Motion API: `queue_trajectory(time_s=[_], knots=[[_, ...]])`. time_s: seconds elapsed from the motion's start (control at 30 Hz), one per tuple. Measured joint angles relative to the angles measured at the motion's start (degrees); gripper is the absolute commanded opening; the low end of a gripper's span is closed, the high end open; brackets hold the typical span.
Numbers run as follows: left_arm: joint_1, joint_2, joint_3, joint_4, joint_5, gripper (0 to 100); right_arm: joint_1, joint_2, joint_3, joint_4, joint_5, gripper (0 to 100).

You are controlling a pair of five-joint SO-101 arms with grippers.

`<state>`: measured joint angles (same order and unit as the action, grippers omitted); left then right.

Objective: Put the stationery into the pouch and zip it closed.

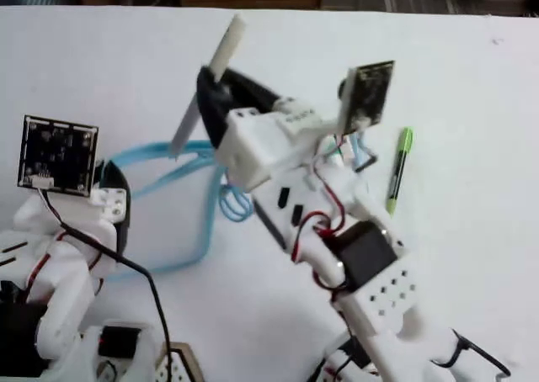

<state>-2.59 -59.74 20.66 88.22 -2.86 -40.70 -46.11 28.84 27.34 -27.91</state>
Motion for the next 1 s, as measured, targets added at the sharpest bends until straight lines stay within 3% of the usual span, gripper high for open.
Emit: queue_trajectory(time_s=[0.23, 0.37, 0.5, 0.6, 0.9, 1.0], knots=[[0.0, 0.0, 0.0, 0.0, 0.0, 2, -5.0, 0.4, 6.9, -0.1, 0.5, 1.8], [0.0, 0.0, 0.0, 0.0, 0.0, 2, -9.9, 0.4, 10.3, -0.1, 8.5, 4.8], [0.0, 0.0, 0.0, 0.0, 0.0, 2, -13.2, 0.3, 11.3, 0.6, 15.3, 16.8], [0.0, 0.0, 0.0, 0.0, 0.0, 2, -13.8, -1.0, 11.3, 2.5, 16.3, 23.9], [0.0, 0.0, 0.0, 0.0, 0.0, 2, -14.2, -8.5, 11.3, 8.0, 16.8, 24.5], [0.0, 0.0, 0.0, 0.0, 0.0, 2, -10.5, -11.5, 10.6, 8.4, 16.8, 24.5]])
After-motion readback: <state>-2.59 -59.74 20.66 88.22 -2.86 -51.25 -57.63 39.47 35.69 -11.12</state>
